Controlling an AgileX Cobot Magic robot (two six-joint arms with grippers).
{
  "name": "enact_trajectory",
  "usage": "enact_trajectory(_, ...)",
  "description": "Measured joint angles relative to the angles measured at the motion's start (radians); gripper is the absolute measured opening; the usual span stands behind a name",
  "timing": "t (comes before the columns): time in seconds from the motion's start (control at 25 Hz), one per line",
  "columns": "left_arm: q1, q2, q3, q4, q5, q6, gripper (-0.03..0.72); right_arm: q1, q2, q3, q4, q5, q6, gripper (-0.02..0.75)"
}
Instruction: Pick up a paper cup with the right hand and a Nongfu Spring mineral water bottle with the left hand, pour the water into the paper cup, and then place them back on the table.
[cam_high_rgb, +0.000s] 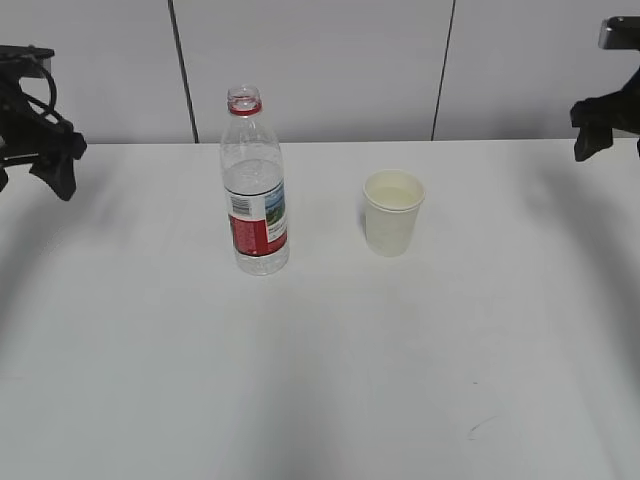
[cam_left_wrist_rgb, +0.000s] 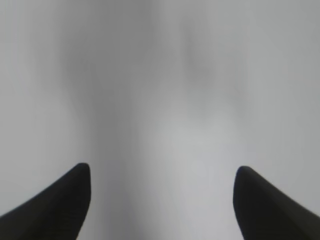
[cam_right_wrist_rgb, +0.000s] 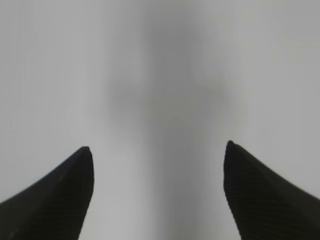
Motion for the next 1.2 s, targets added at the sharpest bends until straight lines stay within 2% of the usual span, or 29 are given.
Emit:
enact_trajectory(0.16, 0.000, 0.000, -0.140, -0.015, 0.173, 0.002, 0.525, 0.000, 0.000, -0.119, 0.087, 0.195, -0.070, 0.593)
enact_trajectory(0.36, 0.000, -0.028, -0.262, -0.077, 0.215, 0.020, 0.525, 0.000, 0.000, -0.238, 0.130, 0.414, -0.084, 0.592)
enact_trajectory(0.56, -0.001, -0.085, -0.297, -0.090, 0.224, 0.023, 0.525, 0.000, 0.000, -0.337, 0.203, 0.474, -0.108, 0.592)
enact_trajectory(0.68, -0.001, -0.119, -0.297, -0.061, 0.228, 0.023, 0.525, 0.000, 0.000, -0.348, 0.263, 0.475, -0.124, 0.592)
enact_trajectory(0.88, -0.001, -0.207, -0.268, -0.044, 0.231, 0.023, 0.525, 0.000, -0.049, -0.331, 0.245, 0.477, -0.160, 0.592)
enact_trajectory(1.2, -0.001, -0.375, -0.008, -0.046, 0.234, 0.023, 0.525, 0.000, -0.224, -0.183, 0.223, 0.482, -0.206, 0.587)
